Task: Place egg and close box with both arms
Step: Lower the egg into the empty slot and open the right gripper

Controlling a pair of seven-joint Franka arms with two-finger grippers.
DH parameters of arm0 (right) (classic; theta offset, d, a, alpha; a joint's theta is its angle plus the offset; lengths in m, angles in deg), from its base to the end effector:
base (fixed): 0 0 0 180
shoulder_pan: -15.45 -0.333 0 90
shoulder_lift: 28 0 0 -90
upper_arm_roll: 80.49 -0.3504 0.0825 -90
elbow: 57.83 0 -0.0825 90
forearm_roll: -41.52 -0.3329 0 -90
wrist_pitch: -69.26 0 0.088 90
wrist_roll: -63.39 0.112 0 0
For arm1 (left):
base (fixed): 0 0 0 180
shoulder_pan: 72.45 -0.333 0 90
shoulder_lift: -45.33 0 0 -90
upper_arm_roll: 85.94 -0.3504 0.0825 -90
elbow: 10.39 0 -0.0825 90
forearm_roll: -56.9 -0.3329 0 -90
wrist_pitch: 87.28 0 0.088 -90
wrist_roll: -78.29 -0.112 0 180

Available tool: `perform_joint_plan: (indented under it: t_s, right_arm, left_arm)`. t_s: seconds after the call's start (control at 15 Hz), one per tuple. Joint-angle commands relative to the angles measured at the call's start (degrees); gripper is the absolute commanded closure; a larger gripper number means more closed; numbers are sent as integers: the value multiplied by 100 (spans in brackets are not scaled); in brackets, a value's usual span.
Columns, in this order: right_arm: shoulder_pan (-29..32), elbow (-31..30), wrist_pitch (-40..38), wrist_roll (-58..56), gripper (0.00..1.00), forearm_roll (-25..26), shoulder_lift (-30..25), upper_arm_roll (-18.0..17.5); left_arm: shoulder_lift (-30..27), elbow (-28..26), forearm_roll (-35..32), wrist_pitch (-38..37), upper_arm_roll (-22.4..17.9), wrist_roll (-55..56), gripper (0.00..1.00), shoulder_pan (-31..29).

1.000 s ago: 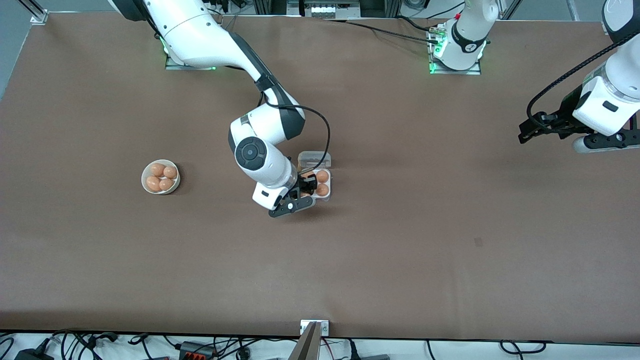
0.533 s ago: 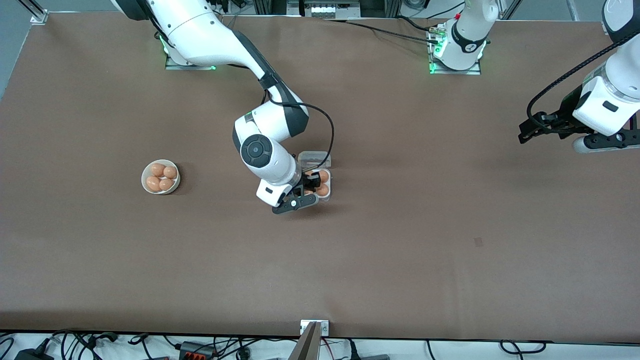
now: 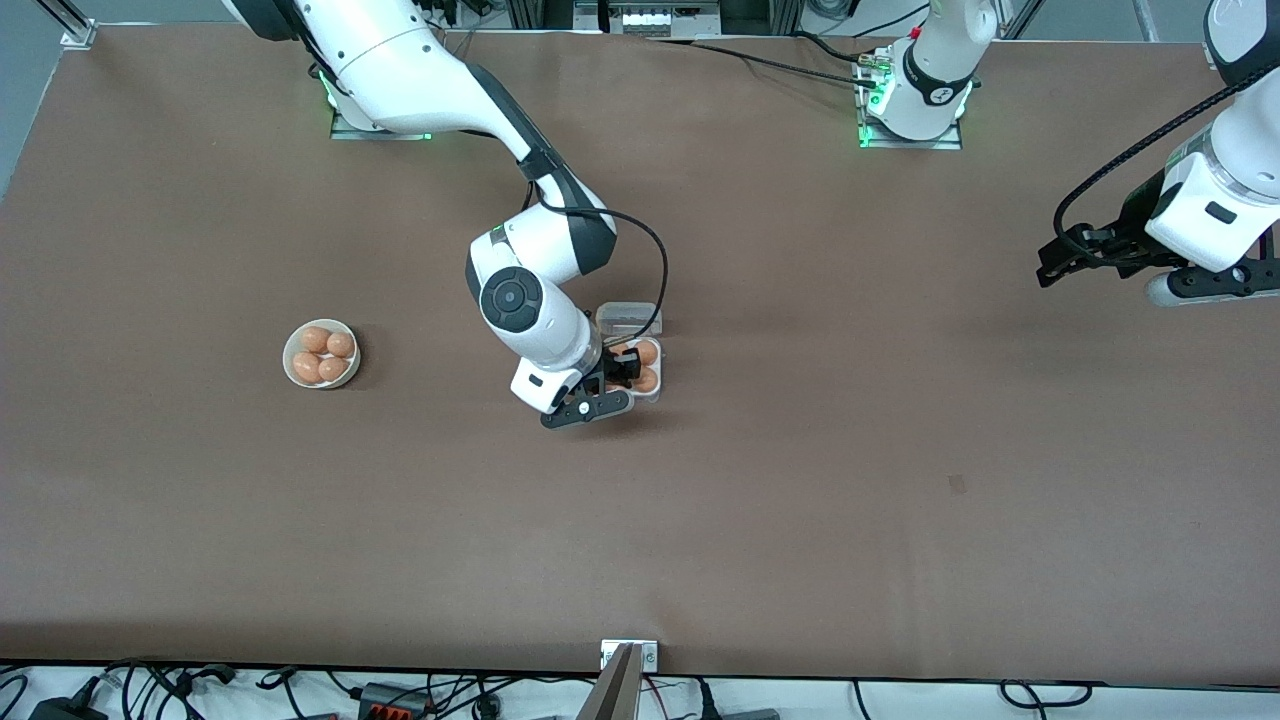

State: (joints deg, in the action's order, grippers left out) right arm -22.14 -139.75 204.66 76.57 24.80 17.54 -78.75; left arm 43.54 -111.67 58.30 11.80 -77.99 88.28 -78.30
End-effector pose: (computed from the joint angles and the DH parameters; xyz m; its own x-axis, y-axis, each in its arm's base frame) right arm 0.5819 0.4330 0.2844 0.9769 0.2023 0.0684 0.2127 -0.9498 -0.2292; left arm 0.5003 -0.0218 0.5995 0.9899 0.1412 -0.0108 0.1413 -0.9898 0.0182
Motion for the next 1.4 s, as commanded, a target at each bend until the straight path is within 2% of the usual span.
perform_joint_plan:
  t_s: [0.0,0.73,0.87,1.33]
  right_arm:
    - [-134,-141,232,115,100,64,-63,72]
    - [-73,-150,180,97,99,90,-54,72]
    - [-125,-150,180,202,0,72,-63,81]
    - [-135,-123,171,422,0,81,-124,72]
  left_arm:
    - [-41,39,-157,-12,23,-68,0,-12]
    - [-41,39,-157,-12,23,-68,0,-12]
    - [-41,39,-157,-12,23,-68,0,-12]
    - [-41,39,-157,-12,23,-68,0,-12]
